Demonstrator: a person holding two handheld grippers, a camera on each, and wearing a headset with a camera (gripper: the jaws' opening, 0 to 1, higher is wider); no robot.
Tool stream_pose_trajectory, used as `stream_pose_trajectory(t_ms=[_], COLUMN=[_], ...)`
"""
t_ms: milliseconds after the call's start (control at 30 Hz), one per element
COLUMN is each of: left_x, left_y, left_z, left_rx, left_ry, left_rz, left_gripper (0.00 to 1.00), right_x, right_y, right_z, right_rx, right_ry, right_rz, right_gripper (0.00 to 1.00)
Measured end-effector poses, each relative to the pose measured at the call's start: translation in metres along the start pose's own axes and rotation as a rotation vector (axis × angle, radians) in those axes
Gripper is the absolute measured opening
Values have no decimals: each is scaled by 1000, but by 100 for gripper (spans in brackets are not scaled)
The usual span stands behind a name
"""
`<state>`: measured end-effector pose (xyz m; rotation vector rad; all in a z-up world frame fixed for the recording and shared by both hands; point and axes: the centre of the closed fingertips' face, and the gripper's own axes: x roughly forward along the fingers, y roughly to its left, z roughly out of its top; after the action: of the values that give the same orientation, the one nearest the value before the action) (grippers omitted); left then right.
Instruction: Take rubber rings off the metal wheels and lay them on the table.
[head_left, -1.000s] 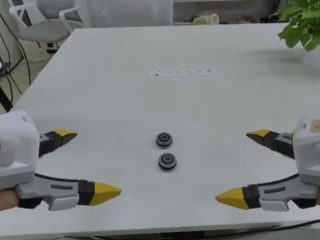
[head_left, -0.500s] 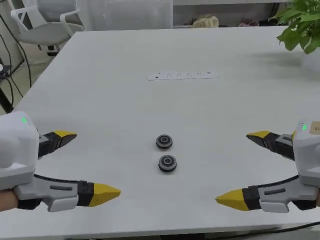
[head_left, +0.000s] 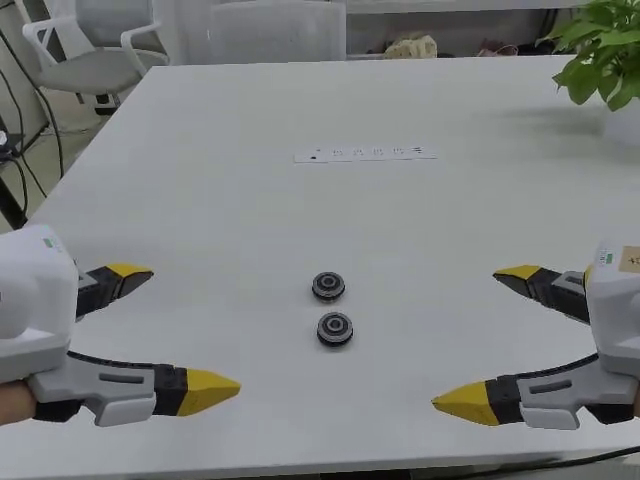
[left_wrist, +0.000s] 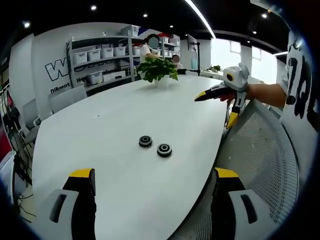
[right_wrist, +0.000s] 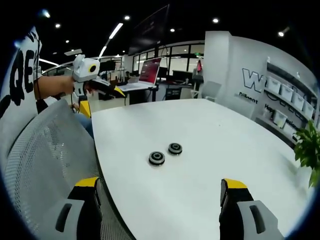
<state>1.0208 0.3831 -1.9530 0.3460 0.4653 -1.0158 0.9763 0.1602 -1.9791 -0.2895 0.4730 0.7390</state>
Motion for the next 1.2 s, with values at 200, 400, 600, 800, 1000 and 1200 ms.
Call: stream_pose_trajectory(t_ms=[200, 400, 600, 800, 1000, 1200], left_x=[0, -1, -1, -1, -1, -1], left_y=[0, 1, 1, 1, 3, 4], left_z=[-1, -1, -2, -1, 1, 1], left_rx=[-1, -1, 0, 1, 1, 6], left_ry=[1, 0, 4, 2, -5, -6], left_rz=[1, 1, 0, -2, -1, 0], left_gripper=[95, 95, 95, 95, 94, 94], right_x=[1, 1, 1, 1, 1, 2], right_y=[2, 2, 3, 3, 1, -3], right_z=[0, 1, 0, 1, 3, 4], right_rx=[-6, -7, -8, -6, -9, -11], right_ry=[4, 6, 7, 6, 1, -3], right_rz=[2, 3, 5, 5, 1, -2], right_gripper=[99, 99, 99, 99, 99, 99])
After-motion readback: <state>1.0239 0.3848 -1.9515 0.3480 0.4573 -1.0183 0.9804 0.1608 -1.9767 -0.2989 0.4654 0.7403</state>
